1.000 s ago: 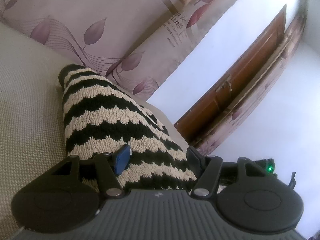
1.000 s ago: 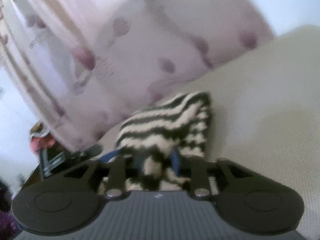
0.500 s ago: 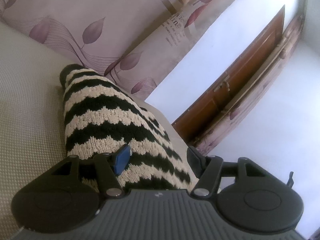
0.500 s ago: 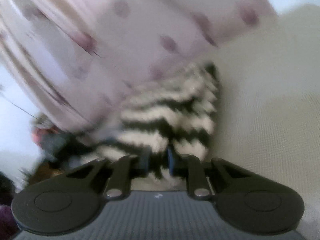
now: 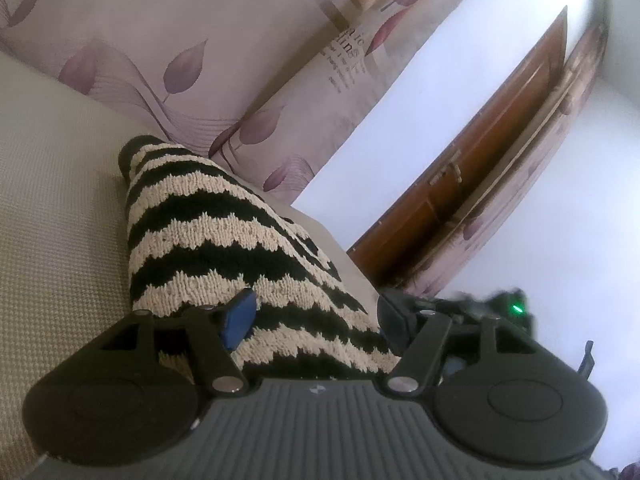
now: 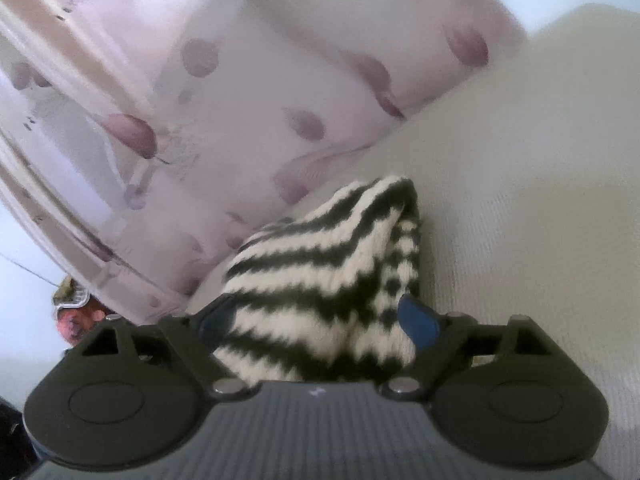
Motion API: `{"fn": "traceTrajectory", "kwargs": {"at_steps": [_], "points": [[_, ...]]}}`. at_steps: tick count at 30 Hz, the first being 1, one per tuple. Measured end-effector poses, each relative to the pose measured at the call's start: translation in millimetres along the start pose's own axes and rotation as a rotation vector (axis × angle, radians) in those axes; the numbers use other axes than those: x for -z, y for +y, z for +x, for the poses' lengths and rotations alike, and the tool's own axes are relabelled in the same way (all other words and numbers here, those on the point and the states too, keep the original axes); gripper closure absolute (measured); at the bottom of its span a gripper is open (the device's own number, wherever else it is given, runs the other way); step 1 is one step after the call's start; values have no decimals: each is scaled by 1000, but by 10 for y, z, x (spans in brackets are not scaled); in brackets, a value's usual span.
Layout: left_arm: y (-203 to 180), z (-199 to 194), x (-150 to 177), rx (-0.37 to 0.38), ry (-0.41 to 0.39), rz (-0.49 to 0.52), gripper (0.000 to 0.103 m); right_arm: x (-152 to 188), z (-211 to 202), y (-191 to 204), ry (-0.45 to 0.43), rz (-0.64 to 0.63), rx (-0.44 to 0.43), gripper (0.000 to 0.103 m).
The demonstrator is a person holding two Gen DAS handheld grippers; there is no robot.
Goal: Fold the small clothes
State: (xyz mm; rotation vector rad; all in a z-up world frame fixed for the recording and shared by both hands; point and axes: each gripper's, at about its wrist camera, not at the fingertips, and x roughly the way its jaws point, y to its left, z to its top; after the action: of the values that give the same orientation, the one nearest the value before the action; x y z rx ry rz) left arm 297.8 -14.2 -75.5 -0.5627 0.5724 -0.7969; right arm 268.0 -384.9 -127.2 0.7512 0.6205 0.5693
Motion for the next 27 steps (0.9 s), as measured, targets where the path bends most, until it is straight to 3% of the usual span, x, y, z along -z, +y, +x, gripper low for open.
{"fn": "traceTrajectory", "kwargs": {"at_steps": [1,2,5,8,10,12,14,18,22,25,27], "points": [[-9,-5,11,-3,-2,1,35,-41,126,-34,14,7,52,27],[-17,-9,14,-8,-4,5,35,-72,226,-72,25,25,76,61],[-56,-24,19,-29,-8,32,35,-108,315,-41,9,8,64,73],[-56,-44,23,-26,-11,5,33,-63,1,180,-95,-92,15,75],[-49,-39,28,-9,-5,-23,33,0,-127,158,-115,-123,67,80],[-103,-25,48,-16,-10,0,28,60,-113,22,-79,-123,152,92],[-175,-4,61,-31,-8,49,24,101,-54,-123,-38,-86,182,92],[-259,22,81,-48,-4,94,21,58,-93,-254,-65,57,104,88],[-214,3,78,-31,-12,71,21,-57,-129,-228,-122,100,63,60],[-194,-3,82,-26,-20,63,21,-97,61,-128,-57,79,83,46],[-201,-16,87,-33,-31,64,21,-61,193,-65,-16,52,110,50]]}}
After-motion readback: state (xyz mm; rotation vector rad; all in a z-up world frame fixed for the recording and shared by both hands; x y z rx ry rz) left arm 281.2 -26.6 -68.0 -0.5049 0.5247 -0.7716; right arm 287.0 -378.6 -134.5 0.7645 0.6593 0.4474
